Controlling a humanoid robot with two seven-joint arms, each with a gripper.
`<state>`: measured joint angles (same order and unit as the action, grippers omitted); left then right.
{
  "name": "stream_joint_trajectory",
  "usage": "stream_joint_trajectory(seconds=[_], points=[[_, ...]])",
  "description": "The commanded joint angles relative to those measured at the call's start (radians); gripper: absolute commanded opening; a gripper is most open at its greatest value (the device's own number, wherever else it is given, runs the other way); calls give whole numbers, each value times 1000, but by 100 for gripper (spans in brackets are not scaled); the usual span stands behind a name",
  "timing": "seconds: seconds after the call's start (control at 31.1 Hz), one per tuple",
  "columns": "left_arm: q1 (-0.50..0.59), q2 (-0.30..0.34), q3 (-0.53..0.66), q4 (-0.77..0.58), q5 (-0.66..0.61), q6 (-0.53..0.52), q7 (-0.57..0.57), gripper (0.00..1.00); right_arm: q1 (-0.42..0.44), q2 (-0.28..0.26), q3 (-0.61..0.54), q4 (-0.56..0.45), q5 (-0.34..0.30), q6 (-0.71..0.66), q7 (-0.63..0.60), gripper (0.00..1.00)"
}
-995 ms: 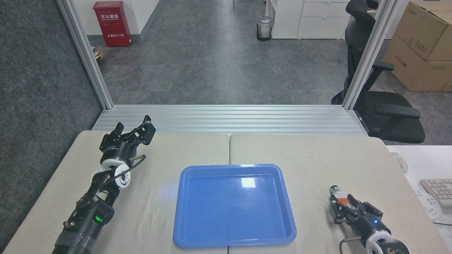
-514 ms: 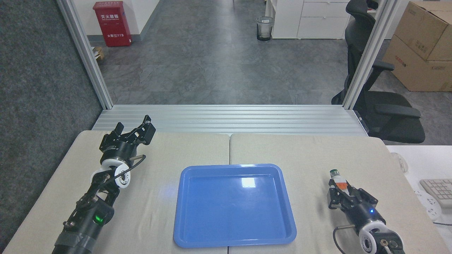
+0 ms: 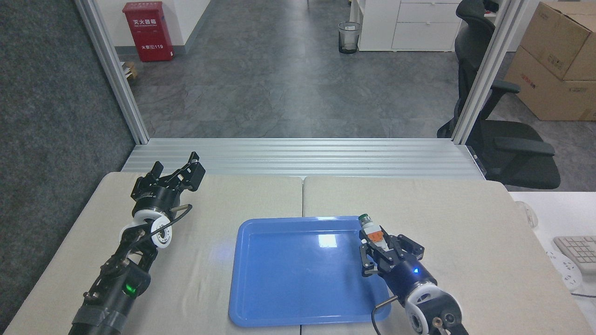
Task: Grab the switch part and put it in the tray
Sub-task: 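Carry the switch part over the blue tray and lower it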
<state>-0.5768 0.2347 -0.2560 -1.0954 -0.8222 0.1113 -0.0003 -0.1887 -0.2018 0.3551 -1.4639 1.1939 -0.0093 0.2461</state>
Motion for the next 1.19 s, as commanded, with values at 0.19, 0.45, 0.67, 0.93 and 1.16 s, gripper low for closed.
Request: stream_joint_trajectory(seconds=[0.19,0.45,0.67,0.93,1.16], points=[[0,0,0,-1,0,-1,0,100,21,143,364,19,72,198,90,0],[0,0,0,0,0,-1,0,100,15,142,351,122,67,198,91,0],[0,0,0,0,0,-1,0,100,14,133,274,126,65,204,85,68],[0,0,0,0,0,-1,0,100,-12,189,72,126,46,204,43,96],[0,0,0,0,0,-1,0,100,-216,185,-151,123,38,186,-74,98]])
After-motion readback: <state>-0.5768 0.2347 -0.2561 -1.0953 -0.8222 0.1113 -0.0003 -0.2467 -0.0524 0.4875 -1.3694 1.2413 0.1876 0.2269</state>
